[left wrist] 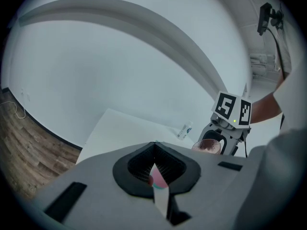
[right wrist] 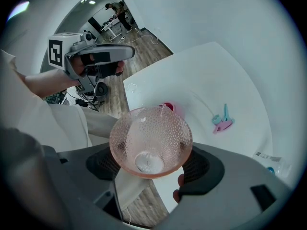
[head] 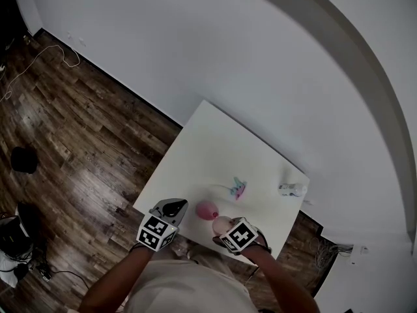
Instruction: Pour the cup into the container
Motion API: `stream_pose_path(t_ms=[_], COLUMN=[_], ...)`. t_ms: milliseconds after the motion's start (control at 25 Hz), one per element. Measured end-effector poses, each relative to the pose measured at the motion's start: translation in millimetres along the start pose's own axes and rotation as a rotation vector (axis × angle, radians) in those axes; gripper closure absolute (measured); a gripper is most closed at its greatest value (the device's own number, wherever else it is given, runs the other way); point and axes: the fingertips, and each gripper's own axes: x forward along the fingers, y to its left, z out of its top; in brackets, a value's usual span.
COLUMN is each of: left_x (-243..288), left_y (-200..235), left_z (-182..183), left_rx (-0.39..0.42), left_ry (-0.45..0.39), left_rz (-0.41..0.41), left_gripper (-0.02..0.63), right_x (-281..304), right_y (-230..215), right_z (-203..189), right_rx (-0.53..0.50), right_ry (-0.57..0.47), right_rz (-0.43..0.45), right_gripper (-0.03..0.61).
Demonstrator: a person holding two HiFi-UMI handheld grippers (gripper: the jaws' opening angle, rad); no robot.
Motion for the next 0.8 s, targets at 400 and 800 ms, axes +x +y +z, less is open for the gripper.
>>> stream_pose_path(t_ms=[400,800], left_x=[-1.2,0.2], left_y=[1.4,-1.4], left_z=[-3.0,-6.0], left_rx=[-0.005,-0.017], left_ry=[-0.003,-0.010], left_rz=[-0.008,-0.013], left_gripper=[0.603,0.603], right_x=[0.5,-1.7], right_y=[0.5,2.3], right_z=[1.3,1.7], right_rx=[0.001,-0.015], right_ry=[0.026,0.039], right_rz=[0.010,0.018], right_gripper=[0.215,0.215])
